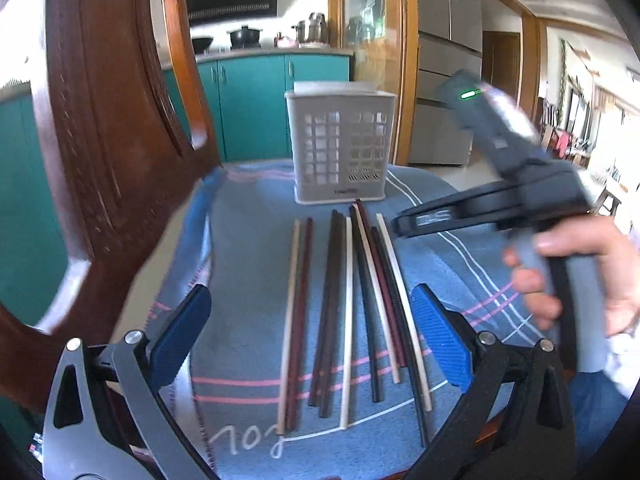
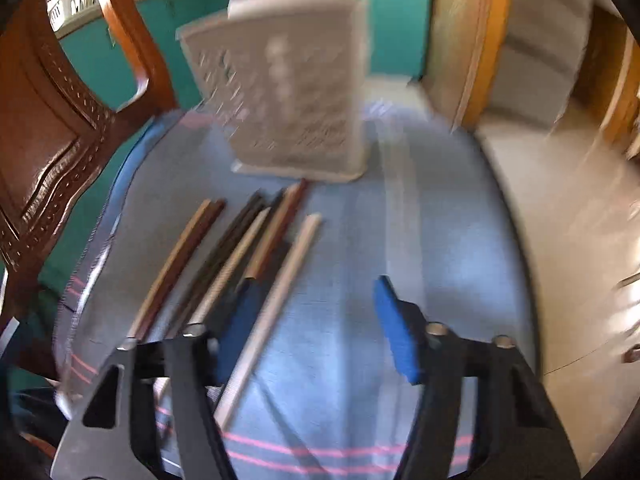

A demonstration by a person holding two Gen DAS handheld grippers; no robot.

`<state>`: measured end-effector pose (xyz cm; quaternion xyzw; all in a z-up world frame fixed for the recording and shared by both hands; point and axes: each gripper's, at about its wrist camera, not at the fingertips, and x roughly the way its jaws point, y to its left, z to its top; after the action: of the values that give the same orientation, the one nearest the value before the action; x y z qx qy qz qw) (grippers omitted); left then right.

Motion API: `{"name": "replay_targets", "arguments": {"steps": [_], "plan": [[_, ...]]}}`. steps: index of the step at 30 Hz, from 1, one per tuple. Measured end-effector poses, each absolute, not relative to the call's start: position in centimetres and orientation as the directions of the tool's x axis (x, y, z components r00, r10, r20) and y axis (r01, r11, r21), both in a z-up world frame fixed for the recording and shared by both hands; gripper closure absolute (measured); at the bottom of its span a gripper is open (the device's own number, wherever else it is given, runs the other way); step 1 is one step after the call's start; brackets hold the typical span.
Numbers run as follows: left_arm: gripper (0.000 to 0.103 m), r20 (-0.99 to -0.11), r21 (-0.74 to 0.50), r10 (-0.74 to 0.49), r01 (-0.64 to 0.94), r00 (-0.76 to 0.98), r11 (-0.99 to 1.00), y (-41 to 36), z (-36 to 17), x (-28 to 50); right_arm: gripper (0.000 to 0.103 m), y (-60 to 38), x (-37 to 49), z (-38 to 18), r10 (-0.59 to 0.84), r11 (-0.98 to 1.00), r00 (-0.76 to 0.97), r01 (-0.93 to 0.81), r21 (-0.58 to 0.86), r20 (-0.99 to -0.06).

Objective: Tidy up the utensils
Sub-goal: 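Lower both tools and close each on a white chopstick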

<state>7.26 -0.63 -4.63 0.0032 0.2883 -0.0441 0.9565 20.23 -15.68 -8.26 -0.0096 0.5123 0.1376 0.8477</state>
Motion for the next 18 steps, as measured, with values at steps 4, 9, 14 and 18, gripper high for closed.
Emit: {"name": "replay_targets", "arguments": {"steps": [4,9,14,18], "plan": [[0.011,-0.565,-0.077,-0.125,0.099,0.815,0.992,-0.1,-4.7,8.2,0.066,-14.3,22.0,-9.9,0.199,0.969,0.396,-0.218,0.119,-0.896],[0.021,-0.607,-0.125,-0.148,0.090,0.781,0.988,1.1,-3.9,11.1,0.087,-14.1,23.0,-9.6,0.220,0.945,0.344,-0.308,0.112,-0.913],[0.040,-0.724,-0.109,-0.194,0.169,0.662,0.980,0.8,-3.4,17.5,0.087,-15.7,24.2,-9.3,0.196,0.920,0.319,-0.388,0.060,-0.927],[0.062,-0.791,-0.096,-0.182,0.174,0.584,0.980,0.3,-5.3,22.7,0.087,-17.2,25.7,-8.9,0.249,0.910,0.314,-0.399,0.111,-0.916]]}}
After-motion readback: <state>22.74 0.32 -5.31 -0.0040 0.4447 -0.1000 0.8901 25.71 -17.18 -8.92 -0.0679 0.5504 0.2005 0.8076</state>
